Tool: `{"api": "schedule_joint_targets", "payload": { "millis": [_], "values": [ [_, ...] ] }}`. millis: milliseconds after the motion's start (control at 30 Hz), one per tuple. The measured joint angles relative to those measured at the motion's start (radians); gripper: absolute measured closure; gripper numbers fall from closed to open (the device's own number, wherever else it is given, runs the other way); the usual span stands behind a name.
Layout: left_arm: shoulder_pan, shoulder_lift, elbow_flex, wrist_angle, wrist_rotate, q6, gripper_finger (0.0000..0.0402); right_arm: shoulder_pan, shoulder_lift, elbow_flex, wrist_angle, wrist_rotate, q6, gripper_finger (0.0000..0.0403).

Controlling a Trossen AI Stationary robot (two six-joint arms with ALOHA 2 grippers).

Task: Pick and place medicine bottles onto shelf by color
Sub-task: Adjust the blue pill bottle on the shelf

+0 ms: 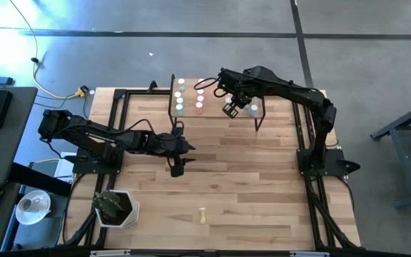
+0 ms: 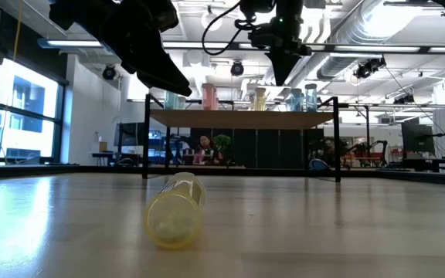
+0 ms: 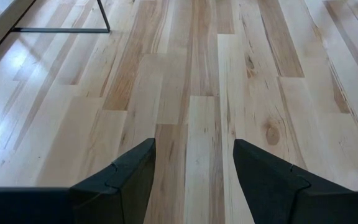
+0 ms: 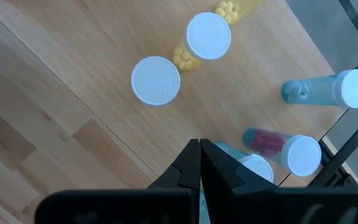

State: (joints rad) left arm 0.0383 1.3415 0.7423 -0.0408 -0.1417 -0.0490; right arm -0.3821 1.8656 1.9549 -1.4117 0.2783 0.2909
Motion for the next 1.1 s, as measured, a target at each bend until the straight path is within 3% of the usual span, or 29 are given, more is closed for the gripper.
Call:
{"api": "schedule_joint_targets", "payload": {
  "millis": [1100],
  "values": [
    [0.000,0.000,0.000,0.000,0.001,-0.027,0.0195,-0.011,0.001,-0.056,-0.014,0.028,0.052,0.0403]
  ]
}}
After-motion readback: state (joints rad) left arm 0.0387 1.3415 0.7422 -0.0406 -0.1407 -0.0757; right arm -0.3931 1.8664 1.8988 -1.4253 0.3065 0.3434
